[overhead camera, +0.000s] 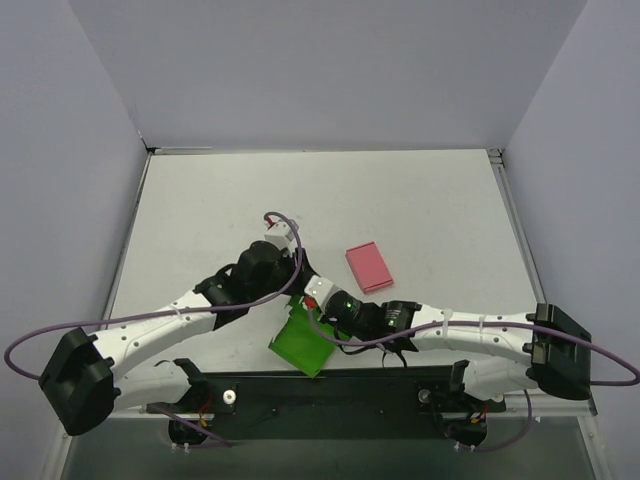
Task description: Fold the paper box
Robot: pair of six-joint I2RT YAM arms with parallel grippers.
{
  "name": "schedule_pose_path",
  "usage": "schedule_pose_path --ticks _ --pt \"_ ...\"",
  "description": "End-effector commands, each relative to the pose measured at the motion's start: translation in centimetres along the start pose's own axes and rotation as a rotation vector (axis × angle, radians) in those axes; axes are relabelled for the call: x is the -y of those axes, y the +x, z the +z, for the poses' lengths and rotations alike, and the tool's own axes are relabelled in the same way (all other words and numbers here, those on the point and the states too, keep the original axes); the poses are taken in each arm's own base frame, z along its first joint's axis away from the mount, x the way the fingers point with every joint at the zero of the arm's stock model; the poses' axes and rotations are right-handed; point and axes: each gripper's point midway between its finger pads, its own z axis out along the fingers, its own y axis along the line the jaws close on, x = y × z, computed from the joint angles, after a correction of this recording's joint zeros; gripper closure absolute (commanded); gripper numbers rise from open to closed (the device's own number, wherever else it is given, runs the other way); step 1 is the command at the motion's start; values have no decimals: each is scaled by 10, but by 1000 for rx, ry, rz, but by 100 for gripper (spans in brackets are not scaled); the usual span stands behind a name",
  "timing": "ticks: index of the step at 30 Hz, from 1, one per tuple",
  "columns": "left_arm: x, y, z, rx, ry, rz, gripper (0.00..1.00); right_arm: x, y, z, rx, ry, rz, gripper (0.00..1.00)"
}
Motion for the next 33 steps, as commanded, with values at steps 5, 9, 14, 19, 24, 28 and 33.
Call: schedule_pose_path --ticks 5,9,14,19,24,28,33 --pt "1 -7 6 -8 -23 -30 43 49 -17 -17 -12 345 -172 100" --pt "5 -7 9 18 3 -58 43 51 -19 -16 -23 402 -201 100" --pt "2 1 17 1 2 -75 43 48 -18 -14 -31 405 -218 100" --pt "-3 5 23 20 1 -99 43 46 -20 -14 -27 416 -239 100" --pt "-5 3 31 38 -10 -112 43 42 -18 -12 -25 408 -254 100" --pt "-7 4 34 51 -8 -135 42 41 -16 -12 -31 408 -262 100" --pt "-10 3 39 60 -7 -153 42 40 -14 -10 -32 409 -264 100"
